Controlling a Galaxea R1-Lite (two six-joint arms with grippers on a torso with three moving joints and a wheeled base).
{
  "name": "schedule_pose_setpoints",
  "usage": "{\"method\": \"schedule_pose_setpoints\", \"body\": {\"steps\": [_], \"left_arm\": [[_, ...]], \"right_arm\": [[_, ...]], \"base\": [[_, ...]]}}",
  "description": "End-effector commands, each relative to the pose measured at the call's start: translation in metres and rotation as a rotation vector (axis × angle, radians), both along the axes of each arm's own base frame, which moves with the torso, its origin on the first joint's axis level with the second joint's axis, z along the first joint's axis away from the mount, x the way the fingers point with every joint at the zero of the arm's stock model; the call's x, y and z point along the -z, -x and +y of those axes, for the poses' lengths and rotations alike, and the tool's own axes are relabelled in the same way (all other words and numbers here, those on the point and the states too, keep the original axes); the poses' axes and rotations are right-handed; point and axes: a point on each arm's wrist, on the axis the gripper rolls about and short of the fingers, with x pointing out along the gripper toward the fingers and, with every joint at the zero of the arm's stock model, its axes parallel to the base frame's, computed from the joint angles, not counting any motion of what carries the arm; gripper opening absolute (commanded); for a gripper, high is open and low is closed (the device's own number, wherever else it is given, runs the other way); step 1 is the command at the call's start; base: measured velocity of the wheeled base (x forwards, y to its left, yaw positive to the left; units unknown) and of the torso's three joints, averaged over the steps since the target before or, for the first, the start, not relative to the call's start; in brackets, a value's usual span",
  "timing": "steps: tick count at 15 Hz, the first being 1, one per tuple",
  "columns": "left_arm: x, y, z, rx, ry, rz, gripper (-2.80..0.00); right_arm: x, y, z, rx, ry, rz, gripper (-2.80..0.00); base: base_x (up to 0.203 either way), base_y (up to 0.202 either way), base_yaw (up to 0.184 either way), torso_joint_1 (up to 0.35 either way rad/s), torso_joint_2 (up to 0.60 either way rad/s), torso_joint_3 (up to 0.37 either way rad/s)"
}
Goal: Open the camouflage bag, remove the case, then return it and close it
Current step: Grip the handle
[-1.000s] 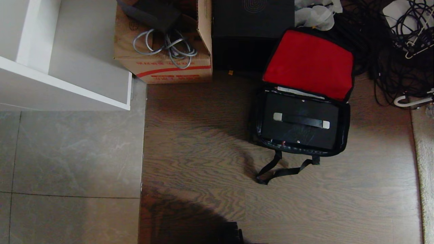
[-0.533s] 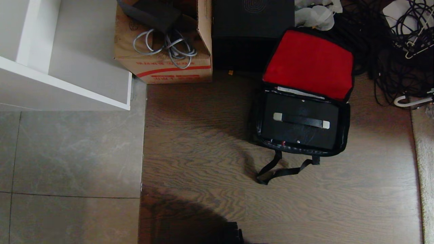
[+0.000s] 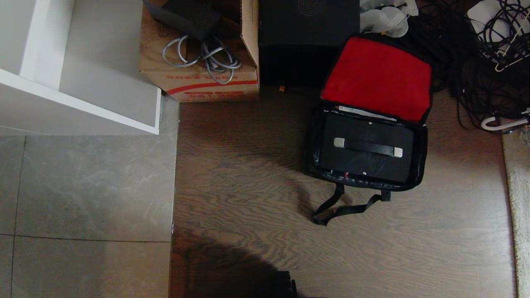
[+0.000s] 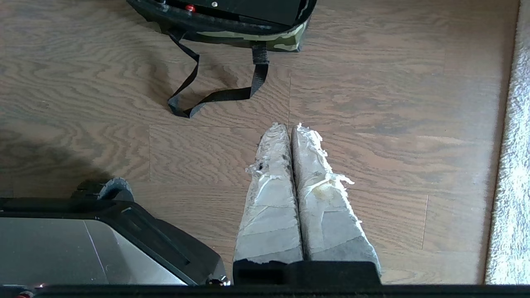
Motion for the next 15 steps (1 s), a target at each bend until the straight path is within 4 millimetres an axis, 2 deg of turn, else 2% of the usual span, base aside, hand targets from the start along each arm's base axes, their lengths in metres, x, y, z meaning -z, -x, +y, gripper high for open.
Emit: {"method": "schedule_pose_setpoints", "body": {"steps": [1,15], "left_arm": [[0.0000,-0.0001,0.0000,0.000,0.000,0.001,-2.80],[0.0000,-0.0001,0.0000,0.000,0.000,0.001,-2.80]], "right_arm": [[0.0001,-0.0002,0.0000,0.000,0.000,0.003,-2.80],[0.0002,-0.0002,0.0000,0.000,0.000,0.004,-2.80]], "base": [[0.000,0.000,0.000,0.000,0.00,0.000],[0.000,0.000,0.000,0.000,0.00,0.000]]}}
